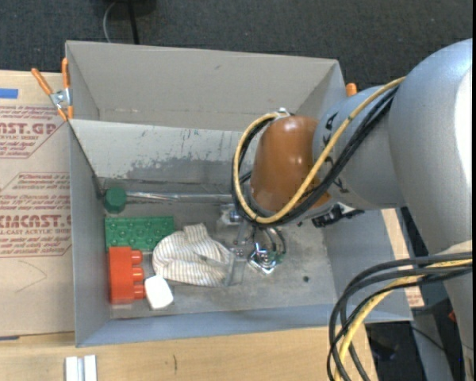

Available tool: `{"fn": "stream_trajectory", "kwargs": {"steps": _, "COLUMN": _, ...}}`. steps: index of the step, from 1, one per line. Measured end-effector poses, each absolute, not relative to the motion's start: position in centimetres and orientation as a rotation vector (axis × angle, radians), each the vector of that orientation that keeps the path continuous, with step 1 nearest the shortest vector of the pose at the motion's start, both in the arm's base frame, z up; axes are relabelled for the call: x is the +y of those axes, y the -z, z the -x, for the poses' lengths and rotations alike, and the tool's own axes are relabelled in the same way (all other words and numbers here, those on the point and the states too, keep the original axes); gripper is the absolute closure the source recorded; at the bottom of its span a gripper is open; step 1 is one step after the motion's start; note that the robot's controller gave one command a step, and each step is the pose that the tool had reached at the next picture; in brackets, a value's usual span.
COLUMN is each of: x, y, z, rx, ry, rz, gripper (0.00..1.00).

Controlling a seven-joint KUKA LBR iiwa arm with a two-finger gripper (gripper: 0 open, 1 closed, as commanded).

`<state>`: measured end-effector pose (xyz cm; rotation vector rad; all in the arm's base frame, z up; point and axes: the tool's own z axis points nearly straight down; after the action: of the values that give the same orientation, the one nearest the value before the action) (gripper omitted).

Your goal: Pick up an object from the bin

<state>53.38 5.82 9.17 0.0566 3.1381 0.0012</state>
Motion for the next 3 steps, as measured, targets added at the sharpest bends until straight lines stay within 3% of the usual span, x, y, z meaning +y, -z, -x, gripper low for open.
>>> {"fn": "stream_trajectory", "kwargs": {"steps": 1, "x": 8.8, "y": -8.1, "z": -51.7, "rx": 3.139, "ry": -0.002, "rz": -0.119, "gripper": 0.0}}
{"fn": "stream_trajectory", "kwargs": {"steps": 2, "x": 12.3, "y": -8.2, "z": -52.1, "rx": 3.117, "ry": -0.001, "rz": -0.38, "gripper": 0.0}}
{"fn": "stream_trajectory", "kwargs": {"steps": 3, "x": 16.0, "y": -7.1, "z": -55.0, "rx": 3.136, "ry": -0.003, "rz": -0.019, "gripper": 1.0}}
